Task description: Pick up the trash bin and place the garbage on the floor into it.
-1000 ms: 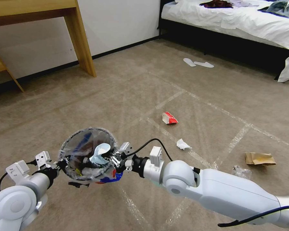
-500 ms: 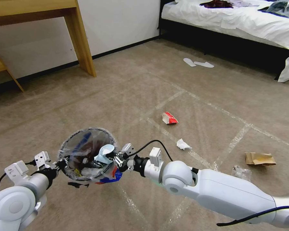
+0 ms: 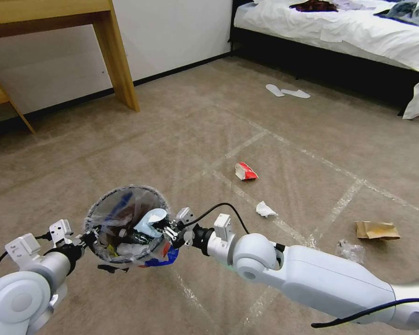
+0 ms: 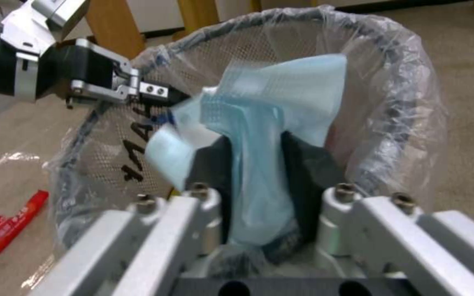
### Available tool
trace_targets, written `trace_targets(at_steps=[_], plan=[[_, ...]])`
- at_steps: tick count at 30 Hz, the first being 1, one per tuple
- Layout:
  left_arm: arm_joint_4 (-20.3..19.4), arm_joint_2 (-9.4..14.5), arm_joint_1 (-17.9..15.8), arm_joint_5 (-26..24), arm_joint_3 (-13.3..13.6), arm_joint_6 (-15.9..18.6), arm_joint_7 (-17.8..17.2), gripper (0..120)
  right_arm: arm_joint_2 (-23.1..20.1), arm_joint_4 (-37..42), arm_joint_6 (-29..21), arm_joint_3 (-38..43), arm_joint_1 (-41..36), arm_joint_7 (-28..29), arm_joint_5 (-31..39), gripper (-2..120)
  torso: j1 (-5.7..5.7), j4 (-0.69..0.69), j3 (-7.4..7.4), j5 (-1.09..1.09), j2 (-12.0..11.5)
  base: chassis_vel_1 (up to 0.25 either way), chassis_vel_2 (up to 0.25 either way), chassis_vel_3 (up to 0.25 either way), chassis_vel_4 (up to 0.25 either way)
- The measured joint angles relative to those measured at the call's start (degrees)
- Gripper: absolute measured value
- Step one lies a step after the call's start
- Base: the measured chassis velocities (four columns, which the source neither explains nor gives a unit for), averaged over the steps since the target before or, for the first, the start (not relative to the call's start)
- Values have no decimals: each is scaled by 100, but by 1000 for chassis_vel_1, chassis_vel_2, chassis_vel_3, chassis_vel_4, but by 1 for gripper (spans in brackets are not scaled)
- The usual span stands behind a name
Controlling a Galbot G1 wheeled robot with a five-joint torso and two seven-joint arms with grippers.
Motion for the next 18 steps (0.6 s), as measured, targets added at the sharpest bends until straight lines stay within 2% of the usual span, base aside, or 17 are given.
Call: trace_targets(at_steps=[1, 3, 5, 9, 12, 15, 16, 18], plan=[[-17, -7, 17, 0, -6, 1, 4, 1, 14, -1, -12, -7, 12, 16, 4, 36, 0, 0, 0, 0, 0, 0, 0, 0, 0], [-27, -10, 28, 2, -10, 1, 6, 1, 21, -1, -16, -11, 20, 26, 5, 39, 0, 0, 0, 0, 0, 0, 0, 0, 0], [-48, -24, 63, 13, -24, 1, 12, 1, 40, 8, -40, -15, 52, 58, 15, 53, 0, 0, 0, 0, 0, 0, 0, 0, 0], [-66, -32, 79, 17, -25, 1, 14, 1, 40, 35, -50, -15, 67, 80, 21, 61, 0, 0, 0, 0, 0, 0, 0, 0, 0], [-95, -46, 87, 27, -26, 1, 15, 1, 26, 74, -64, -15, 71, 116, 23, 78, 0, 0, 0, 0, 0, 0, 0, 0, 0], [-103, -49, 96, 31, -26, 1, 15, 1, 22, 83, -67, -14, 69, 124, 23, 83, 0, 0, 0, 0, 0, 0, 0, 0, 0], [-109, -56, 111, 37, -26, 1, 15, 1, 20, 92, -68, -14, 60, 132, 24, 91, 0, 0, 0, 0, 0, 0, 0, 0, 0], [-112, -61, 118, 40, -26, 1, 15, 1, 19, 95, -70, -14, 60, 135, 23, 96, 0, 0, 0, 0, 0, 0, 0, 0, 0]])
